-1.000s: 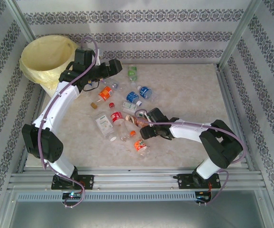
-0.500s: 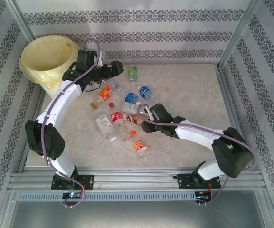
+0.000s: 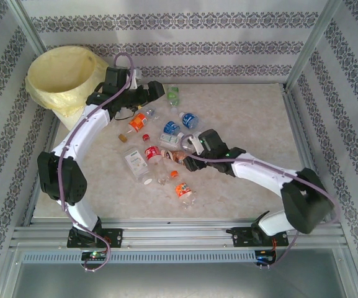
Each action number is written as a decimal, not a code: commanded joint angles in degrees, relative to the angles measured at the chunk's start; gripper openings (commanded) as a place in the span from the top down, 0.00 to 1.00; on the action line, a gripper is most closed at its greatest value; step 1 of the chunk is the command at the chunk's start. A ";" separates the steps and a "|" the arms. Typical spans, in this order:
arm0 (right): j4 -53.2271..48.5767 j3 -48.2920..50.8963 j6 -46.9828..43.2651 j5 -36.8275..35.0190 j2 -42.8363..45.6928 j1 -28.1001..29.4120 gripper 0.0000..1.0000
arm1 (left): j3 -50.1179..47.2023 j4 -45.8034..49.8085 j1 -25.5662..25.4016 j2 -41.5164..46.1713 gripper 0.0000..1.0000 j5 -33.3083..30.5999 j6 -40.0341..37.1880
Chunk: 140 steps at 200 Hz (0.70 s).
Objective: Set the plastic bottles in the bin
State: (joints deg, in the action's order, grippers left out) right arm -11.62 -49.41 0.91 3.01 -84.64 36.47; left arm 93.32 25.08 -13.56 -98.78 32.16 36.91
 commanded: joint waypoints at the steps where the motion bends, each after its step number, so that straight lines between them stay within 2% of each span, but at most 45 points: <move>1: -7.19 -4.69 -8.61 1.45 -4.22 -0.18 0.22 | -1.36 -0.64 -0.85 1.63 0.00 -0.62 -0.15; 23: -9.31 -8.48 -10.15 -2.28 -8.38 -0.09 0.22 | -1.71 1.03 -0.85 2.58 0.00 -1.88 -1.66; 83: -17.27 -17.39 -11.48 -3.54 -19.09 1.76 0.23 | -3.94 1.46 -0.85 4.31 0.00 -3.69 -2.87; 110: -18.87 -19.56 -10.30 -5.57 -21.51 1.77 0.28 | -3.98 1.59 -0.80 3.95 0.00 -3.67 -3.06; 140: -18.34 -18.79 -9.44 -6.12 -20.11 1.82 0.40 | -4.04 1.55 -0.80 3.66 0.00 -3.53 -3.24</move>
State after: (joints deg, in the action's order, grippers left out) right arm -27.62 -67.88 -9.04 -0.89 -105.45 38.04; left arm 89.62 26.15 -13.56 -96.16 29.30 34.96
